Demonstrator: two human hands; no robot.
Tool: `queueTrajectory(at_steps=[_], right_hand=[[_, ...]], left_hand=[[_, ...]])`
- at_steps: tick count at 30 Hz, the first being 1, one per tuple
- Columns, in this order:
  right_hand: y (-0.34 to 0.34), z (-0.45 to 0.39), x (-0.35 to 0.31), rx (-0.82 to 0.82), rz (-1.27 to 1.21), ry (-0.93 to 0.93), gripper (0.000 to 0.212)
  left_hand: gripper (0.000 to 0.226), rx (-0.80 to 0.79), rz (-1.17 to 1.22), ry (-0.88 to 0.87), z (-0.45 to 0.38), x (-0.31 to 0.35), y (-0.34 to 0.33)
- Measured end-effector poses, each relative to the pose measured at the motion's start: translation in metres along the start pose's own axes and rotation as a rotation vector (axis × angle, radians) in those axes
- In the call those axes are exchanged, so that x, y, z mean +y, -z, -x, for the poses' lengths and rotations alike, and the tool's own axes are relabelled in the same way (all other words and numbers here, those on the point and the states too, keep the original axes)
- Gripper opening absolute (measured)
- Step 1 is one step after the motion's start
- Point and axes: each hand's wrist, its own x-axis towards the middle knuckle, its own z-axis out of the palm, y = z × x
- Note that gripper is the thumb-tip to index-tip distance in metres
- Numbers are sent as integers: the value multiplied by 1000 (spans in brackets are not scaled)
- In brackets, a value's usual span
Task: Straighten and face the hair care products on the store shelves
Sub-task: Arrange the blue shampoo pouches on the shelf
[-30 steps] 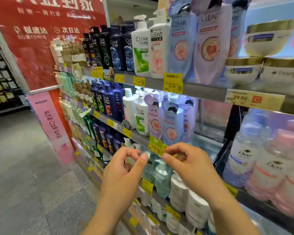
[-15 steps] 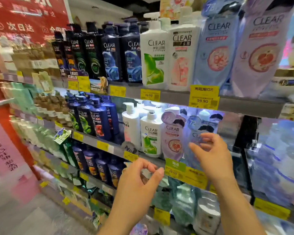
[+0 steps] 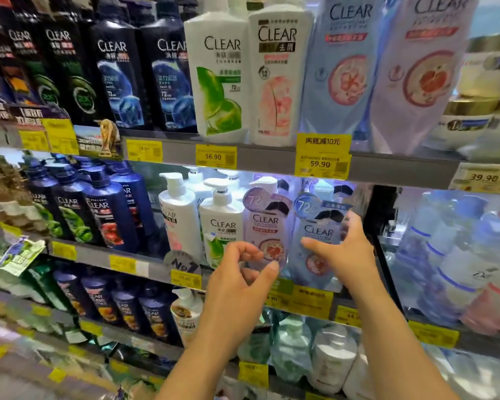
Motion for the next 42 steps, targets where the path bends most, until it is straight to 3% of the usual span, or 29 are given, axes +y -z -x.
queueTrajectory(at_steps=[5,12,17,21,24,26,30,34,37,40,42], right_hand=[[-5,-10,5,-22,-49,41,67],[5,9,3,-43,-161,129,78],[36,18,-20,-19,-276,89,82],[65,23,-60,-74,-307,136,75],[72,28,-87,-85,-352,183,75],[73,32,-104,-92,-369,226,70],[77,34,-131,-126,-296,271,53],[94,29,-157,-183,-51,282,46],[118,12,-174,59,20,361,64],[144,-17,-192,395,44,389,58],[153,-40,-202,455,128,366,73]], left_hand=[[22,-9,13,-22,-19,1,-17],[55,-49,55,-67,-37,11,-36],[60,-125,56,-179,-52,13,-32],[74,-277,125,-276,-65,35,-31],[73,-452,168,-356,-74,65,-33],[68,-486,210,-412,-78,78,-34],[64,-418,387,-396,-84,87,-37],[65,-425,542,-324,-87,91,-46],[67,-420,575,-328,-90,97,-45],[64,-427,532,-370,-94,104,-41],[65,-414,501,-382,-95,108,-38]])
